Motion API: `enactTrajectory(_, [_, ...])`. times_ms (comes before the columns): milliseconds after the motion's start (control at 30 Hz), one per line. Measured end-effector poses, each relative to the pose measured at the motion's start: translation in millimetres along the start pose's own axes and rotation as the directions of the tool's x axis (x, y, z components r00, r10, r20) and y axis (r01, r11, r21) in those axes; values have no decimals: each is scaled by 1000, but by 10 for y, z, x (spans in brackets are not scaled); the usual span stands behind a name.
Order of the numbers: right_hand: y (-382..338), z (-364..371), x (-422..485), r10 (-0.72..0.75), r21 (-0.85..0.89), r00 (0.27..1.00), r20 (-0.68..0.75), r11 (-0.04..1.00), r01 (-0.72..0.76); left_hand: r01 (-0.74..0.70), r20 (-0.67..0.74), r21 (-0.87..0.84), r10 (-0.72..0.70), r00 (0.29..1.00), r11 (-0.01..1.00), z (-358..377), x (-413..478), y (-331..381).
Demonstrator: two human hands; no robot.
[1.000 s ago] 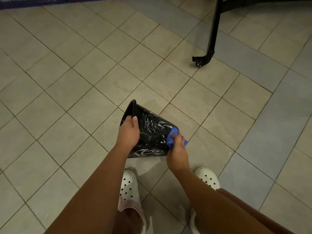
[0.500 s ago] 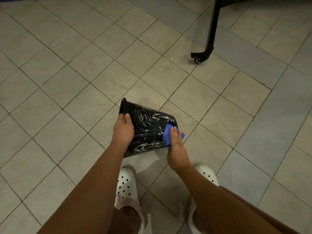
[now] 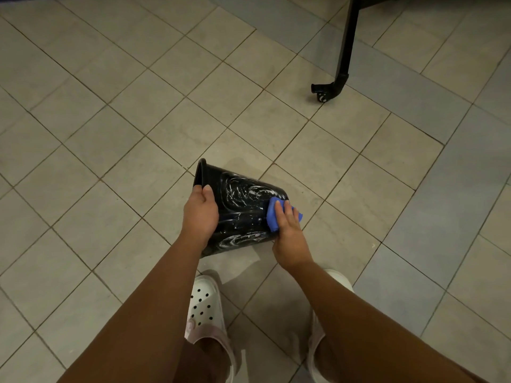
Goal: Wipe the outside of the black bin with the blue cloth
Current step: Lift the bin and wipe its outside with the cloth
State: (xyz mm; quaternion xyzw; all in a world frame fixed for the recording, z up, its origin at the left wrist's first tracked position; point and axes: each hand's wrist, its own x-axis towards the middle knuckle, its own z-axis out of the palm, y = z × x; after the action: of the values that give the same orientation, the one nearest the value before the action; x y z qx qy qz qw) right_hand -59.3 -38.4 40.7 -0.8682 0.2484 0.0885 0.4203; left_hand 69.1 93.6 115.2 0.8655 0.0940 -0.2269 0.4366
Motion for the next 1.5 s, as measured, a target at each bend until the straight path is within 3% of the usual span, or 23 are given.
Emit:
enactTrajectory(100, [-15,56,-170,64,-17,997,-41,998,-65,-19,4,29,18,1000,999,-2,4,15])
enactTrajectory(300, [-148,154,-175,-108,-75,994,-22,992,106,-36,38,66,34,999,997,-10,4,40])
enactTrajectory(500, [-53,-12,-61,114,-39,993,-20,993,-114,-52,13,92,51,999,994,0,1,40])
enactTrajectory(767, [-231,98,-117,-211,-158,978,4,965,209,-25,43,60,22,999,998,-27,42,31])
enactTrajectory(967, [-152,15,-54,74,-68,997,11,995,-73,-40,13,77,39,999,996,-4,18,26])
enactTrajectory(1233, [-313,143,-134,-205,-150,979,-9,968,202,-5,21,25,5,1000,1000,-39,70,-20])
enactTrajectory(1400, [-149,45,-25,7,-65,1000,-2,998,-7,2,-2,-13,-2,1000,1000,-27,44,-27])
enactTrajectory(1500, [-117,103,-151,-35,-72,999,-10,997,34,-14,5,22,14,1000,1000,-21,57,-25])
